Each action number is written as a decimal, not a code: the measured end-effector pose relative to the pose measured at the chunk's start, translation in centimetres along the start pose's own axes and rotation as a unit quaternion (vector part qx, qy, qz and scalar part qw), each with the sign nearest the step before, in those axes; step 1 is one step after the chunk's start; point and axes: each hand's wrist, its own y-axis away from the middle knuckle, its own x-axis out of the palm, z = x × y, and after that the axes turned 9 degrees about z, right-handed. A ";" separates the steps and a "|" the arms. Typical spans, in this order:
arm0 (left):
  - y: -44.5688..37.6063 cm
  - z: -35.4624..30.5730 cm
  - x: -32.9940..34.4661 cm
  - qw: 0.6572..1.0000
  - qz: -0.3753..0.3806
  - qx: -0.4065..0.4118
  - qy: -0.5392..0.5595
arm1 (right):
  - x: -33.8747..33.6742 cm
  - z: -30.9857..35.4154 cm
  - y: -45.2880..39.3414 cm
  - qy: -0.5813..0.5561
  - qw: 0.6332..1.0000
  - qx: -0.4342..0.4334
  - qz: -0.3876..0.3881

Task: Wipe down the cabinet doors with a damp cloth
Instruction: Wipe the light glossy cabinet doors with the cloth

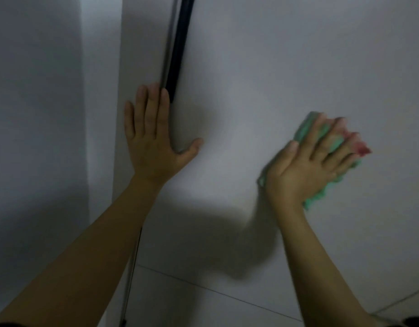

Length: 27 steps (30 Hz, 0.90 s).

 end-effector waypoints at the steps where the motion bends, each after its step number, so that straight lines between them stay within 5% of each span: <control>1: 0.1 0.1 0.0 1.000 0.002 -0.001 0.003 | 0.3 1.2 0.9 -0.017 0.999 -0.043 0.021; 4: 0.1 0.1 -0.3 1.000 0.013 -0.002 0.017 | 0.4 0.7 3.2 -0.003 0.952 -0.291 0.092; 6: 0.1 -0.1 -0.8 0.999 0.033 -0.012 0.034 | -0.4 -2.8 2.2 0.007 0.933 -0.346 0.102; 10: 0.2 -1.7 -2.4 0.992 0.078 -0.065 0.073 | -2.1 -8.6 -3.0 0.042 0.968 -0.238 0.062; 14: 0.0 -8.0 -3.3 0.981 0.093 -0.106 0.132 | -1.7 -4.4 -3.5 -0.003 1.000 -0.023 0.013; 16: -0.3 -11.3 -3.1 0.979 0.091 -0.087 0.158 | -1.1 -2.9 -1.1 -0.013 0.983 -0.171 0.071; 18: -0.5 -13.3 -2.7 0.973 0.097 -0.084 0.191 | -1.0 -5.5 -0.3 0.019 0.924 -0.368 0.100; 19: -0.3 -14.4 -2.6 0.968 0.104 -0.086 0.210 | -1.5 -8.3 -0.8 0.026 0.911 -0.399 0.100; 23: 1.1 -17.0 -2.2 0.970 0.120 -0.065 0.202 | -3.5 -17.5 -4.8 0.043 0.971 -0.231 0.050; 27: 2.0 -19.5 -1.9 0.972 0.137 -0.090 0.170 | -3.0 -14.9 -6.0 -0.002 0.999 0.039 -0.019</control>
